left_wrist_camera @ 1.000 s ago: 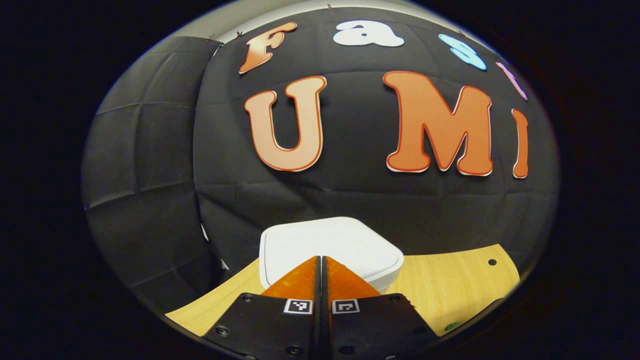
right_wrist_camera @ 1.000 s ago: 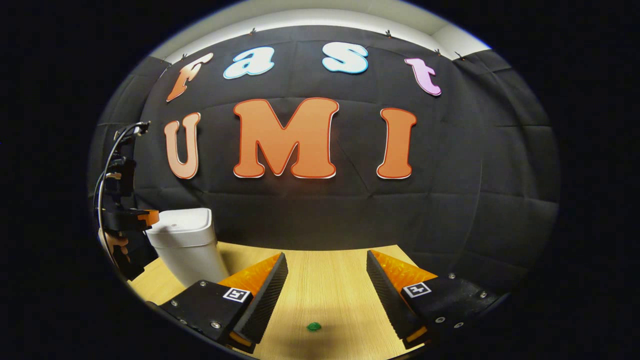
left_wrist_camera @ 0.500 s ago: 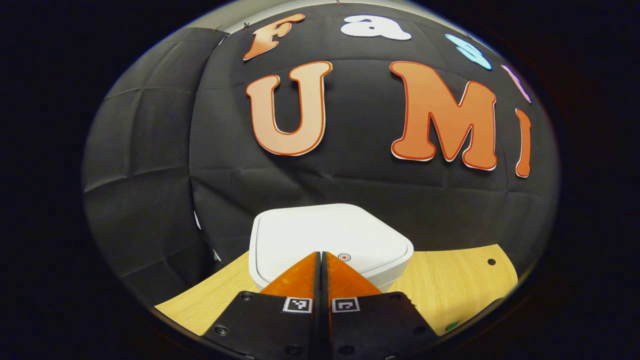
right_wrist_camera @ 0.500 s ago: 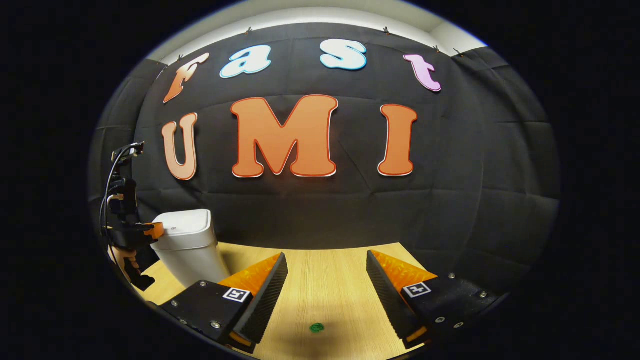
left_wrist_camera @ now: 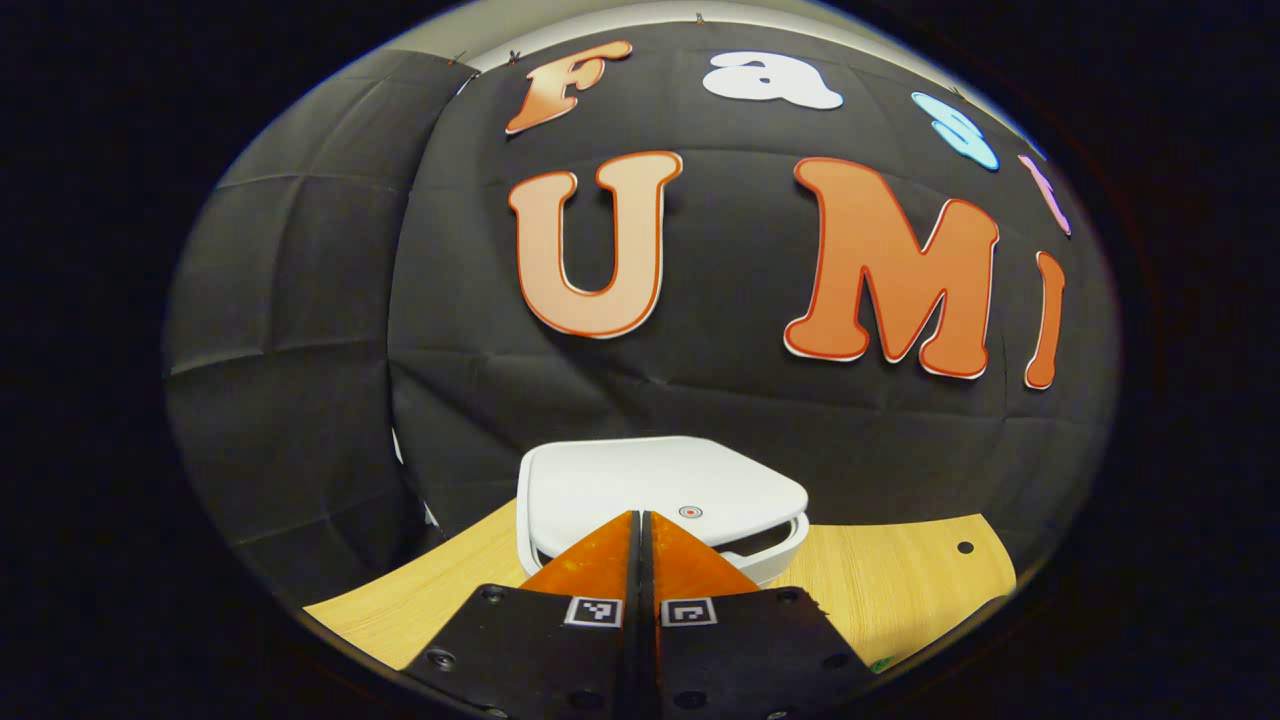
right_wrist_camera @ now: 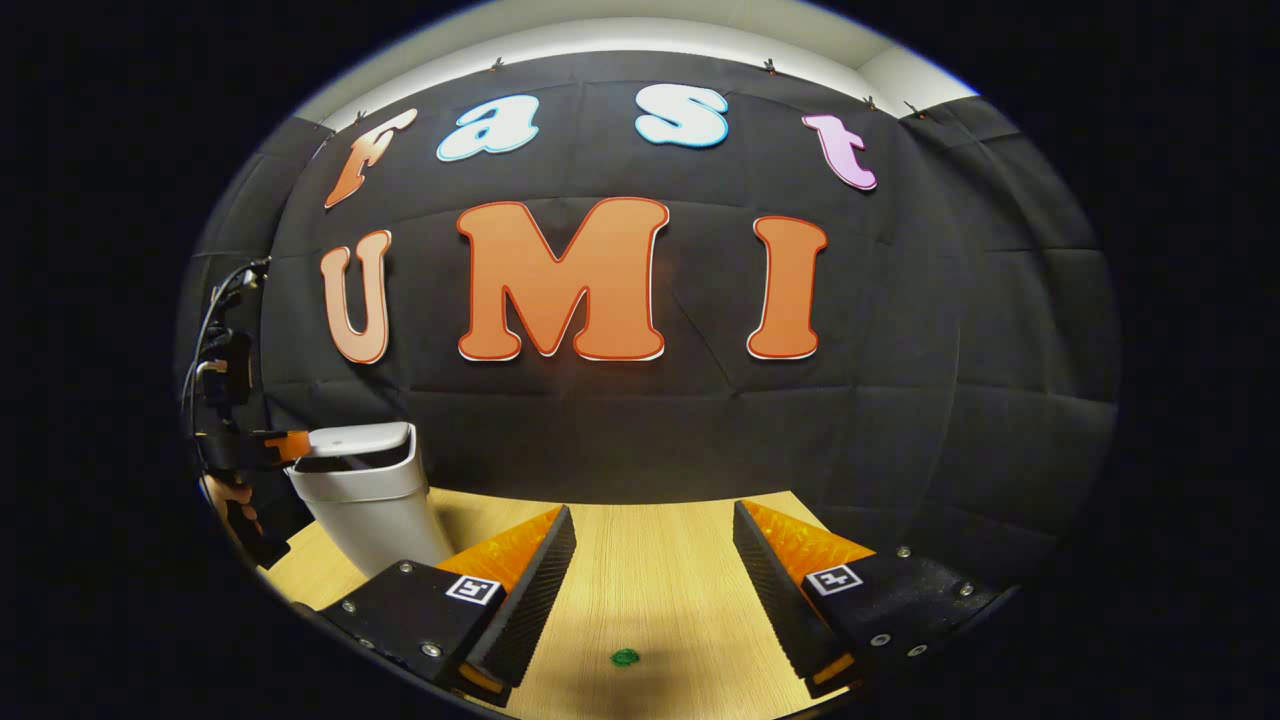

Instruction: Press the lid of the desktop garbage bin to open it, pick up the crumpled paper on the desktop and throw it into the bin, then pick up the pop can on the desktop and drop it into the bin, and finally close the garbage bin lid.

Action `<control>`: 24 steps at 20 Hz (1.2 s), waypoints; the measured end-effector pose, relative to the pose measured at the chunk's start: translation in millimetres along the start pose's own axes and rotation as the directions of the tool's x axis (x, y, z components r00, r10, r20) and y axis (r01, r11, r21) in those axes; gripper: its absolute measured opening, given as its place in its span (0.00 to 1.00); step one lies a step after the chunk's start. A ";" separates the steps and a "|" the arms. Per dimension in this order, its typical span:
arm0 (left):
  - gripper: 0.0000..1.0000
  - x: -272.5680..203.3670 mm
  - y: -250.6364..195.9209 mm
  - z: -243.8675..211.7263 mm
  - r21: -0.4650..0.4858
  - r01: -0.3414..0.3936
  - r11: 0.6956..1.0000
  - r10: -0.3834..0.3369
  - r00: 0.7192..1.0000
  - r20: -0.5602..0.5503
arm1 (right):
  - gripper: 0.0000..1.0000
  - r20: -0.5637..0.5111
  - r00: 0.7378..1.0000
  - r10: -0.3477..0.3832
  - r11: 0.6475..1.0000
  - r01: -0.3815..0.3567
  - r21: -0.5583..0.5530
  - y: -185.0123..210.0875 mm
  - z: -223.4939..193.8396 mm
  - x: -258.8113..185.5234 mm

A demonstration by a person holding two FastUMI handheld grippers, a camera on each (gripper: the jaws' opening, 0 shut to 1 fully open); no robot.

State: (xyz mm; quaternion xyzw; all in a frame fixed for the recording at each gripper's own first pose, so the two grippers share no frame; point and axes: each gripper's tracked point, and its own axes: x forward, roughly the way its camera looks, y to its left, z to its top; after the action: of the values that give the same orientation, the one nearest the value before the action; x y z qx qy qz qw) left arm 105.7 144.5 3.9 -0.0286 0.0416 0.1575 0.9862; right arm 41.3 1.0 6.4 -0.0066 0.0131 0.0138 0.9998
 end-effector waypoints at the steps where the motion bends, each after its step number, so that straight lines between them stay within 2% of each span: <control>1: 0.00 -12.0 -0.8 2.0 0.001 -0.005 1.000 0.005 1.000 0.017 | 0.95 -0.002 1.000 -0.001 1.000 0.001 0.007 -0.9 -1.1 -0.9; 3: 0.00 -31.5 -16.1 7.0 -0.032 0.059 0.998 -0.057 0.997 0.042 | 0.95 0.002 1.000 0.001 1.000 -0.001 0.006 0.8 -0.2 -1.2; 6: 0.03 -49.2 -31.7 9.1 -0.049 0.111 0.993 -0.110 0.993 0.038 | 0.95 0.003 1.000 0.016 1.000 -0.017 0.005 5.2 -0.8 -2.9; 7: 0.17 -49.7 -38.7 5.0 -0.043 0.134 0.990 -0.133 0.991 0.032 | 0.95 0.000 1.000 0.019 1.000 -0.019 0.011 6.1 -2.0 -2.7; 9: 0.31 -54.6 -46.5 0.3 -0.016 0.159 0.987 -0.158 0.987 0.026 | 0.95 -0.009 1.000 0.025 0.999 -0.025 0.020 6.9 -6.2 -2.8; 10: 0.34 -57.0 -53.4 -4.0 -0.016 0.180 0.983 -0.180 0.984 0.017 | 0.95 -0.016 1.000 0.027 0.999 -0.026 0.024 7.1 -8.4 -2.6; 13: 0.97 -67.5 -66.4 -10.9 -0.035 0.214 0.976 -0.213 0.977 0.018 | 0.95 -0.033 0.999 0.037 0.999 -0.036 0.027 6.0 -16.3 -2.0; 16: 0.97 -70.9 -68.3 -14.2 0.001 0.201 0.980 -0.201 0.979 0.024 | 0.95 -0.072 0.995 0.071 0.997 -0.068 0.047 9.8 -34.0 0.0; 19: 0.96 -75.0 -74.3 -24.6 0.023 0.224 0.974 -0.224 0.974 0.010 | 0.95 -0.191 0.978 0.080 0.996 -0.073 0.041 6.7 -80.5 6.5; 21: 0.96 -75.9 -77.0 -37.7 0.032 0.251 0.968 -0.250 0.968 -0.018 | 0.95 -0.293 0.952 0.091 0.996 -0.085 0.032 4.7 -117.1 10.4; 24: 0.97 -76.5 -78.9 -58.5 0.016 0.281 0.960 -0.280 0.958 -0.060 | 0.95 -0.450 0.879 0.157 0.988 -0.133 0.084 15.6 -170.5 14.8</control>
State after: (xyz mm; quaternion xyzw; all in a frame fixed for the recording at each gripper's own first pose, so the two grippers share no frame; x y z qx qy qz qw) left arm 53.7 42.0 -44.0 -0.0269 0.0673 0.0147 0.9973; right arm 51.2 14.7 -164.6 0.0165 0.2476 0.0863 0.9649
